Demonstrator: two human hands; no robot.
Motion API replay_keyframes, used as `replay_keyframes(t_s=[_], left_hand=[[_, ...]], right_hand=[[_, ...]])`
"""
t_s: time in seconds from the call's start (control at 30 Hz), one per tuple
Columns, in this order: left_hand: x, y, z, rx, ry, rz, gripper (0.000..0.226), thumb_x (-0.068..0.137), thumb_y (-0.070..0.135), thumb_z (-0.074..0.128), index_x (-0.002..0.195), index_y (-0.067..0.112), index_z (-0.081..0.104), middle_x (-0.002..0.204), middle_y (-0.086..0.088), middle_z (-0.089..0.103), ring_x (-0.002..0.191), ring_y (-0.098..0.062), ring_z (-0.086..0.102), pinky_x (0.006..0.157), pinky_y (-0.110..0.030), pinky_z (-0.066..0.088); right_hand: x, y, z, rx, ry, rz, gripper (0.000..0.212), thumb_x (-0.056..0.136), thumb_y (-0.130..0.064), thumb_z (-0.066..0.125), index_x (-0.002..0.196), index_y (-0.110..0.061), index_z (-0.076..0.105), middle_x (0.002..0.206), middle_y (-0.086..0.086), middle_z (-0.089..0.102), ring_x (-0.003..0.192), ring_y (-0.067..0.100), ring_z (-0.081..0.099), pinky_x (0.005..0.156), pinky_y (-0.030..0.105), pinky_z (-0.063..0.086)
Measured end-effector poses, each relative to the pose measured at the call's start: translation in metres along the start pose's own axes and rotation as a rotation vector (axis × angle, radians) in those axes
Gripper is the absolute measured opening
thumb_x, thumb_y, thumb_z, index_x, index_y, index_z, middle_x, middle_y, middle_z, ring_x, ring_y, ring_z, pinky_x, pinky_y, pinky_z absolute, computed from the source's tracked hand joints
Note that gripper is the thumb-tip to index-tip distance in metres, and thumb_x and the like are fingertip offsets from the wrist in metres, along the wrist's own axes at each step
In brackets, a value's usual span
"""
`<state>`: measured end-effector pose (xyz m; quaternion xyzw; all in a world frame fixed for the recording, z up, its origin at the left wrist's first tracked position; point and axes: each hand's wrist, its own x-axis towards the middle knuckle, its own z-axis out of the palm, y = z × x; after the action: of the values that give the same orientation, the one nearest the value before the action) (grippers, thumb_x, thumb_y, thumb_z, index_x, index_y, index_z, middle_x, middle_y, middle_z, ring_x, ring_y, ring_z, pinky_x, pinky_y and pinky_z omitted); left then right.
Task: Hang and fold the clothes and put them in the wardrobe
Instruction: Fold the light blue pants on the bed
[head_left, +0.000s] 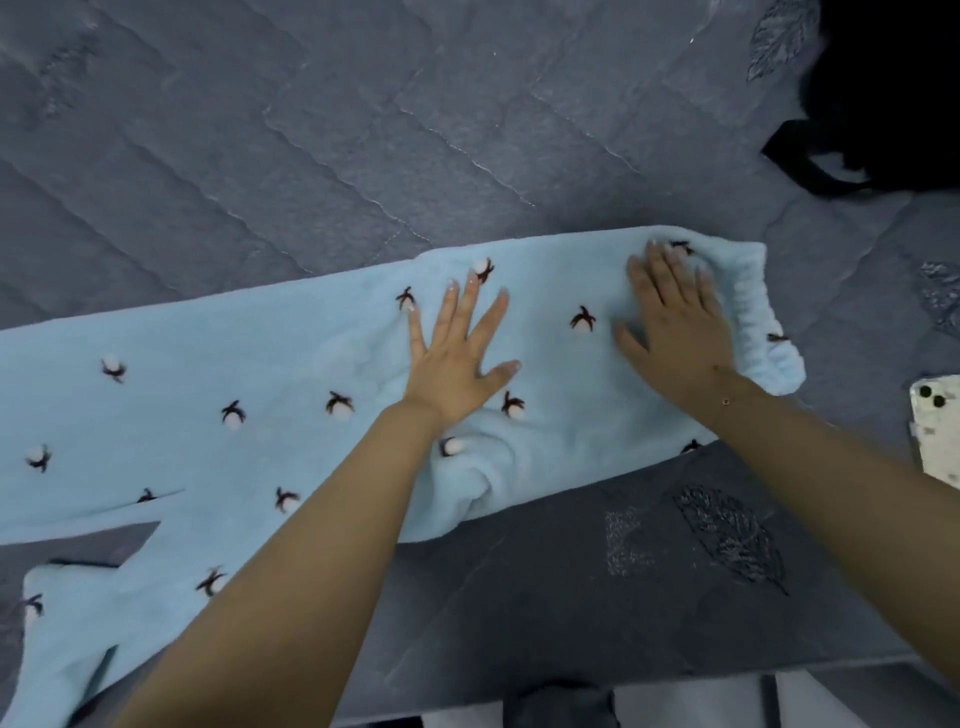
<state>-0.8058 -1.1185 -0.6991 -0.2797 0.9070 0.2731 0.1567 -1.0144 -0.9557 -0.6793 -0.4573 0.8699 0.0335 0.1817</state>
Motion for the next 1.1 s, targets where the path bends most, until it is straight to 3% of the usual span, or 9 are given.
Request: replay_keyframes(t_s=[0.1,0.2,0.3,0.43,0.57,0.7,0.87,0.93,1.1], left_hand=[[-0.042,-0.007,-0.029,-0.546,0.037,-0.019,0.047,0.098,0.027,0.055,0.143,0.024,0.045,0.161,0.002,0.014,0.147,-0.010,0.011,0.119,-0.023,0.004],[-0.112,-0.035,-0.056,-0.717,0.120,-0.033,0.031,0.098,0.013,0.055,0.129,0.017,0.059,0.143,0.002,0.045,0.131,-0.006,0.039,0.105,-0.002,0.021],[-0.178,-0.097,-0.072,-0.694,0.192,-0.159,0.026,0.097,0.009,0.054,0.119,0.018,0.065,0.127,0.005,0.058,0.120,-0.008,0.052,0.103,-0.010,0.033],[-0.254,-0.203,-0.079,-0.569,0.337,-0.535,0.022,0.096,0.011,0.053,0.113,0.018,0.065,0.116,0.004,0.060,0.106,-0.016,0.058,0.094,-0.028,0.046],[-0.313,-0.291,-0.063,-0.430,0.183,-0.869,0.033,0.093,0.019,0.061,0.123,0.007,0.059,0.125,-0.016,0.059,0.113,-0.032,0.056,0.096,-0.043,0.046],[-0.343,-0.308,-0.031,-0.609,0.186,-1.024,0.048,0.086,0.036,0.070,0.120,0.006,0.052,0.122,-0.016,0.053,0.116,-0.032,0.049,0.097,-0.040,0.043],[-0.349,-0.304,-0.003,-0.793,0.189,-1.086,0.055,0.092,0.041,0.061,0.122,-0.005,0.055,0.122,-0.022,0.061,0.114,-0.035,0.057,0.099,-0.040,0.044],[-0.354,-0.300,-0.008,-0.844,0.308,-0.965,0.044,0.097,0.036,0.056,0.105,-0.006,0.059,0.102,-0.021,0.064,0.097,-0.032,0.060,0.088,-0.038,0.047],[-0.385,-0.300,-0.058,-0.829,0.701,-0.741,0.018,0.100,0.029,0.051,0.109,0.014,0.052,0.088,0.013,0.062,0.074,0.008,0.058,0.067,-0.016,0.046]], right_hand=[[-0.025,-0.050,-0.020,0.149,-0.088,0.006,0.062,0.097,-0.025,0.052,0.150,-0.004,0.029,0.160,0.015,0.018,0.149,0.026,0.014,0.120,0.034,0.005],[-0.061,-0.128,-0.032,0.297,-0.173,-0.096,0.051,0.098,-0.024,0.054,0.145,-0.008,0.042,0.156,0.011,0.032,0.141,0.025,0.033,0.113,0.033,0.026],[-0.087,-0.218,-0.031,0.355,-0.219,-0.226,0.045,0.098,-0.020,0.054,0.141,-0.008,0.048,0.152,0.011,0.039,0.138,0.026,0.038,0.112,0.035,0.031],[-0.110,-0.327,-0.011,0.407,-0.245,-0.339,0.039,0.099,-0.018,0.051,0.138,-0.009,0.053,0.150,0.007,0.041,0.138,0.021,0.037,0.112,0.033,0.032],[-0.115,-0.410,0.017,0.387,-0.271,-0.486,0.039,0.100,-0.014,0.048,0.138,-0.008,0.051,0.151,0.008,0.040,0.138,0.022,0.037,0.114,0.033,0.028],[-0.104,-0.457,0.042,0.319,-0.289,-0.552,0.041,0.100,-0.016,0.046,0.141,-0.011,0.047,0.152,0.007,0.039,0.138,0.022,0.036,0.116,0.033,0.021],[-0.095,-0.466,0.062,0.173,-0.324,-0.557,0.037,0.097,-0.027,0.051,0.132,-0.014,0.053,0.127,0.005,0.052,0.120,0.023,0.046,0.111,0.030,0.022],[-0.100,-0.463,0.061,0.190,-0.245,-0.551,0.023,0.096,-0.025,0.055,0.113,-0.012,0.064,0.109,0.006,0.058,0.105,0.025,0.052,0.100,0.030,0.027],[-0.131,-0.442,0.041,0.323,-0.130,-0.631,0.008,0.092,-0.015,0.064,0.087,-0.010,0.068,0.088,0.002,0.065,0.081,0.022,0.059,0.080,0.028,0.035]])
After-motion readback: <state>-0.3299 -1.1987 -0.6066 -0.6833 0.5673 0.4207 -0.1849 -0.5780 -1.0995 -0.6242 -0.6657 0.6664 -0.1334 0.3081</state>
